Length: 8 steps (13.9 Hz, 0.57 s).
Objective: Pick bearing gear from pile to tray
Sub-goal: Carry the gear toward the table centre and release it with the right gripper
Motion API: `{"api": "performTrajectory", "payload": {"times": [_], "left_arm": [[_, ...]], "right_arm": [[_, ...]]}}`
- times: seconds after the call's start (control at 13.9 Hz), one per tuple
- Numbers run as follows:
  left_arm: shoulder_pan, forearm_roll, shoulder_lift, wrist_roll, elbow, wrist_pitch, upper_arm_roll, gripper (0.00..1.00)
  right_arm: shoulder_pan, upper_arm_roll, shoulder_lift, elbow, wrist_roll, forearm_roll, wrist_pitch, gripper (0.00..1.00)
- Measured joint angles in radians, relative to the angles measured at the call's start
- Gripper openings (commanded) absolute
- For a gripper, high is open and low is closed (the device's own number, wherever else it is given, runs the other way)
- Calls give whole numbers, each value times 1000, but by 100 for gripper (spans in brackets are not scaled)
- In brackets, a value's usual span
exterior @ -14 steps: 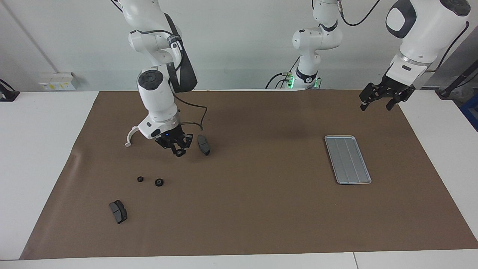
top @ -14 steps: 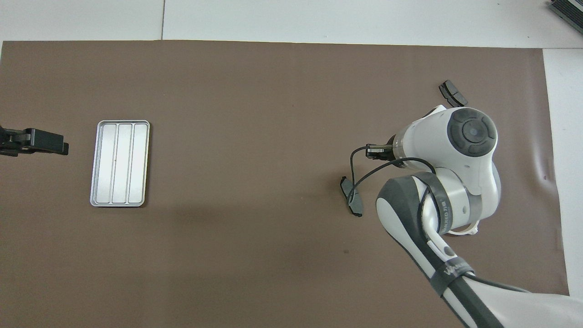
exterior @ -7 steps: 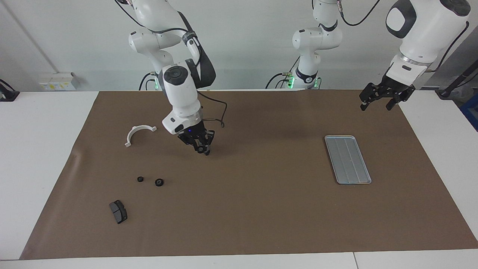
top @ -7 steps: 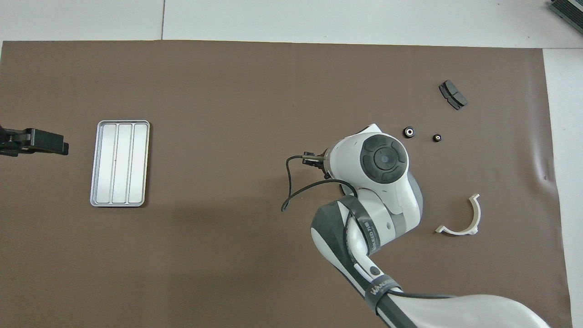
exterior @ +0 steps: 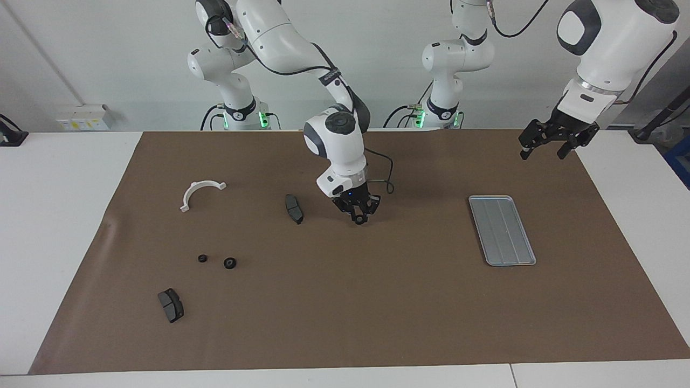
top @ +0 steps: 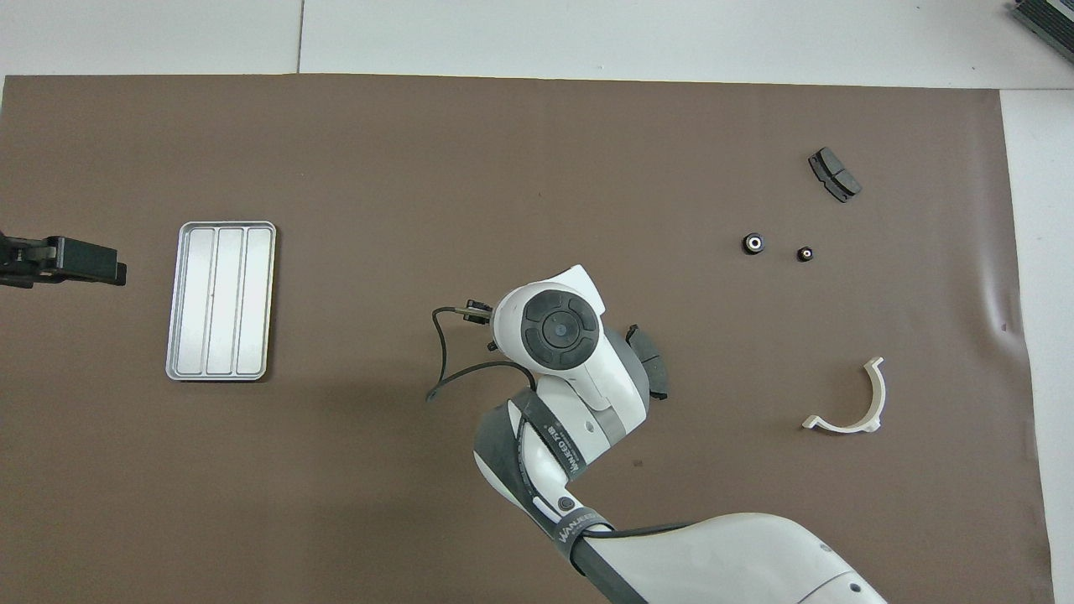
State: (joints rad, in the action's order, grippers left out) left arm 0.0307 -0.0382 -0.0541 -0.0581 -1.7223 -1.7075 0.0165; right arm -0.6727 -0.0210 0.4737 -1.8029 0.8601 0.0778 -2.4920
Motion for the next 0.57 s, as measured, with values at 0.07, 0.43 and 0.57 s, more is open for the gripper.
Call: {"api": "performTrajectory", "payload": {"times": [0.07,0.43,0.57], "left_arm": [[0,0,0,0,0,0,0,100],[-15,0,0,0,0,0,19,100],[-26,0,0,-1,0,0,19,100]], "right_arm": [[1,-3,3,1,0,0,0,0],[4,-7,8,-10,0,-6,3,100],[4,-7,9,-13,0,-7,5,100]]}}
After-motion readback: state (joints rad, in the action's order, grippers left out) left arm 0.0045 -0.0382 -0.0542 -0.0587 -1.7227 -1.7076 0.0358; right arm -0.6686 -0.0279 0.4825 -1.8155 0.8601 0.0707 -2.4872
